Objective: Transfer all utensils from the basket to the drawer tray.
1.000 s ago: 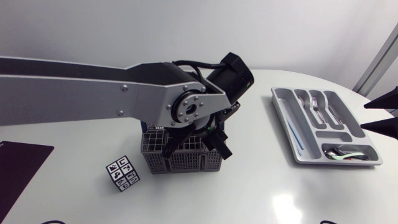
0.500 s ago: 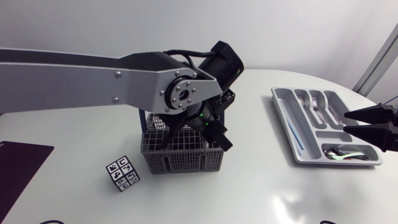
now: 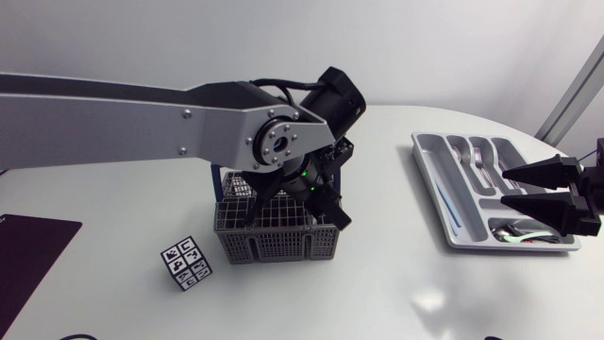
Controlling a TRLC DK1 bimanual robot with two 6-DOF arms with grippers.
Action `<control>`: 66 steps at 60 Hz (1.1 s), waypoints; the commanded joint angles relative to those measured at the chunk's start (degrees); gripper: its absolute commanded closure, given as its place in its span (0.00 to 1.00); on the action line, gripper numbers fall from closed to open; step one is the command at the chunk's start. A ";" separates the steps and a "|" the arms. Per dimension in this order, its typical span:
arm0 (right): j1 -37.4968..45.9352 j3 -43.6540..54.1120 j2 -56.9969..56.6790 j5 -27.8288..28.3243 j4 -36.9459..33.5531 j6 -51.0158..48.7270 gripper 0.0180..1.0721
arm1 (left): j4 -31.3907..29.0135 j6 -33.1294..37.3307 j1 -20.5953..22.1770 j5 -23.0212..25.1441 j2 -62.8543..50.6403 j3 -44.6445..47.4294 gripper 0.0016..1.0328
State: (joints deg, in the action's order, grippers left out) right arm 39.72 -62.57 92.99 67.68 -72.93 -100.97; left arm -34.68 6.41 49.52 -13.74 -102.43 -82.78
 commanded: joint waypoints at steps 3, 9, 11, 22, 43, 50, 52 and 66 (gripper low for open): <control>-2.37 5.00 -4.92 -0.62 14.04 15.27 0.04 | -0.66 -0.88 -0.21 0.38 -1.98 -1.24 0.68; -6.85 11.85 -10.81 -6.86 36.19 34.87 0.04 | -0.66 -0.88 -0.12 0.38 -2.07 -1.24 0.71; -7.91 13.52 -12.31 -7.56 40.23 38.74 0.04 | -0.66 -0.88 -0.12 0.38 -2.07 -1.24 0.71; -13.62 15.54 -13.80 -9.50 44.45 46.74 0.04 | -0.66 -0.88 -0.12 0.38 -2.86 -1.06 0.77; -27.60 21.52 -16.88 -23.03 56.40 62.30 0.04 | -0.66 -0.88 0.23 0.38 -3.12 -0.01 0.97; -30.76 21.70 -17.49 -25.58 57.02 64.41 0.04 | -0.66 -0.61 0.32 0.38 -2.60 0.61 0.97; -31.29 22.05 -18.11 -25.67 57.46 64.41 0.04 | -0.66 -0.53 0.32 0.38 -1.98 0.69 0.97; -34.63 23.10 -20.57 -25.67 58.95 65.99 0.04 | -0.74 1.14 1.55 -2.00 2.15 0.78 0.97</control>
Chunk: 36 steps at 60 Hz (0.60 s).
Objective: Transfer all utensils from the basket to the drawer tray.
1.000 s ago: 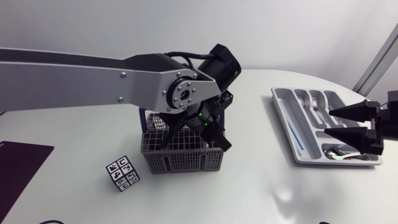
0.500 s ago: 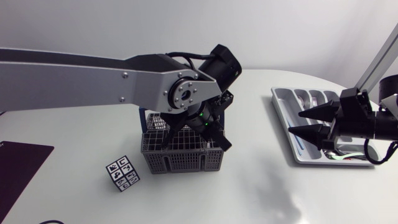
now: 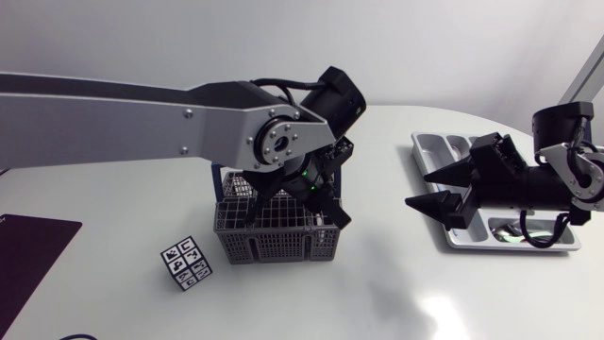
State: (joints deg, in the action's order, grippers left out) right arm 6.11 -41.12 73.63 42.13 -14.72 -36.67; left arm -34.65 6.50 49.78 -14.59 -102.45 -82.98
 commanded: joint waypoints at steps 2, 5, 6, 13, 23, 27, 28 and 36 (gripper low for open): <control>-1.36 1.84 -1.64 -0.12 0.75 1.86 0.04 | -0.77 1.41 1.72 -2.37 2.70 1.07 0.97; -1.89 1.92 -1.99 -0.21 0.75 3.00 0.04 | -0.85 1.67 2.34 -2.90 3.40 1.07 0.97; -2.07 1.84 -1.99 -0.29 0.75 3.71 0.04 | -0.94 1.76 2.69 -3.52 3.58 1.15 0.97; -2.42 2.10 -2.87 -0.38 0.57 7.05 0.04 | -1.03 2.73 3.92 -5.80 4.54 0.98 0.97; -4.26 1.84 -3.66 -0.21 -0.66 11.18 0.04 | -2.00 4.13 5.06 -8.44 6.13 0.71 0.97; -5.67 1.49 -3.75 -0.56 -1.10 11.44 0.04 | -2.08 5.01 5.94 -10.11 6.74 1.15 0.97; -6.11 1.40 -3.75 -0.82 -1.10 11.62 0.04 | -2.08 5.27 6.12 -10.37 6.83 1.33 0.97; -8.83 1.22 -4.98 -1.52 -0.48 11.62 0.04 | -2.08 7.65 7.96 -13.71 8.32 2.82 0.97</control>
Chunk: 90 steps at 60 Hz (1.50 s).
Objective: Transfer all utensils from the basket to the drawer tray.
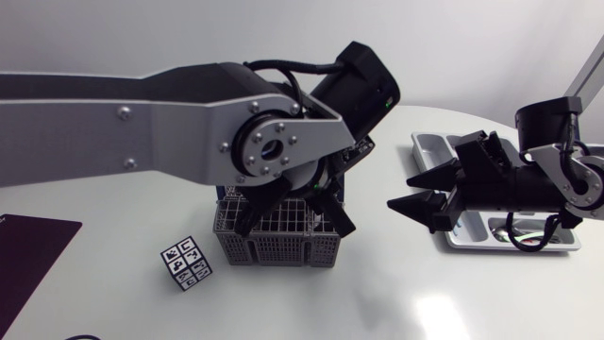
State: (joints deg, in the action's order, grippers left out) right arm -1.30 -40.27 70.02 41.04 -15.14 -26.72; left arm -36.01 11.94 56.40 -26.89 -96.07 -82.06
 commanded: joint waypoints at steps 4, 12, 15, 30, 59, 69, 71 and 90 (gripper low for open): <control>-3.36 0.63 -1.99 -2.36 0.72 1.14 0.04 | -0.73 3.17 2.05 -3.08 2.29 2.35 0.97; -9.95 1.69 -3.75 -12.03 0.55 -3.95 0.04 | -0.64 4.84 3.19 -6.42 3.61 3.14 0.97; -11.71 1.95 -3.92 -16.43 1.42 -3.95 0.04 | -0.64 5.37 3.36 -6.94 4.40 3.31 0.97; -15.14 2.30 -4.28 -24.25 3.36 -0.61 0.04 | -0.64 6.42 3.10 -7.03 7.57 3.05 0.97; -21.55 1.78 -15.53 -24.07 0.99 3.34 0.04 | -2.05 0.62 0.64 0.35 12.05 -0.20 0.97; -25.68 2.21 -17.90 -25.13 1.51 3.96 0.04 | -5.30 -4.30 -2.26 9.32 10.12 -3.37 0.97; -26.56 2.30 -18.08 -25.22 1.69 3.96 0.04 | -6.27 -5.53 -3.05 11.51 9.32 -4.33 0.97; -32.71 2.21 -15.79 -29.35 5.38 5.36 0.39 | -8.46 -10.01 -5.07 20.83 4.49 -8.82 0.97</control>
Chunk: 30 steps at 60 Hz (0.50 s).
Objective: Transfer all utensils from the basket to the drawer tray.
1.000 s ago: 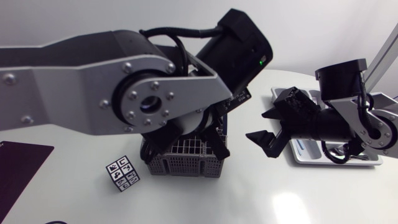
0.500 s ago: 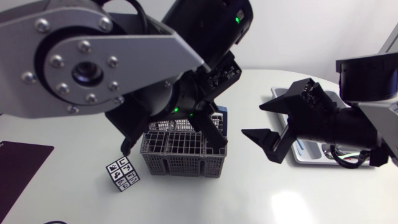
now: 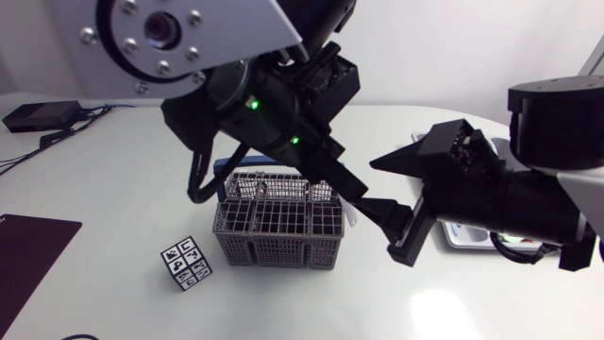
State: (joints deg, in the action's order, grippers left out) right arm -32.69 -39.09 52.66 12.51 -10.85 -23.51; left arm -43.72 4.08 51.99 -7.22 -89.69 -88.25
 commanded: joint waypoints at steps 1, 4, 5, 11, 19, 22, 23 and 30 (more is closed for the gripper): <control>-1.41 0.77 1.92 -0.82 1.10 2.24 0.40 | -1.01 -2.32 -0.83 1.77 -2.24 -3.07 0.97; -1.59 -0.11 3.94 -0.91 1.10 2.50 0.41 | -1.54 -2.67 -1.10 2.21 -2.95 -4.04 0.97; -1.68 -0.37 4.46 -0.91 1.10 2.59 0.41 | -1.71 -2.76 -1.10 2.30 -3.03 -4.21 0.97; -2.03 -1.25 7.10 -1.00 1.10 2.68 0.41 | -2.15 -3.20 -1.80 3.62 -3.39 -5.09 0.97; -1.50 -2.57 9.03 -1.09 1.80 3.38 0.54 | -2.15 -3.55 -2.59 5.20 -3.39 -5.18 0.97; -1.41 -3.01 9.47 -1.00 1.80 3.47 0.57 | -2.15 -3.64 -2.77 6.08 -3.39 -5.18 0.97; -1.41 -3.10 9.65 -1.00 1.80 3.47 0.57 | -2.15 -3.72 -2.77 6.61 -3.30 -5.27 0.97; -1.41 -3.80 10.27 -1.00 1.80 3.56 0.60 | -2.15 -3.81 -2.86 7.05 -3.30 -5.27 0.97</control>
State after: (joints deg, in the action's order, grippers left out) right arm -34.17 -41.41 62.02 11.92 -10.00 -21.80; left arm -45.19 1.45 49.54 -0.95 -92.31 -91.64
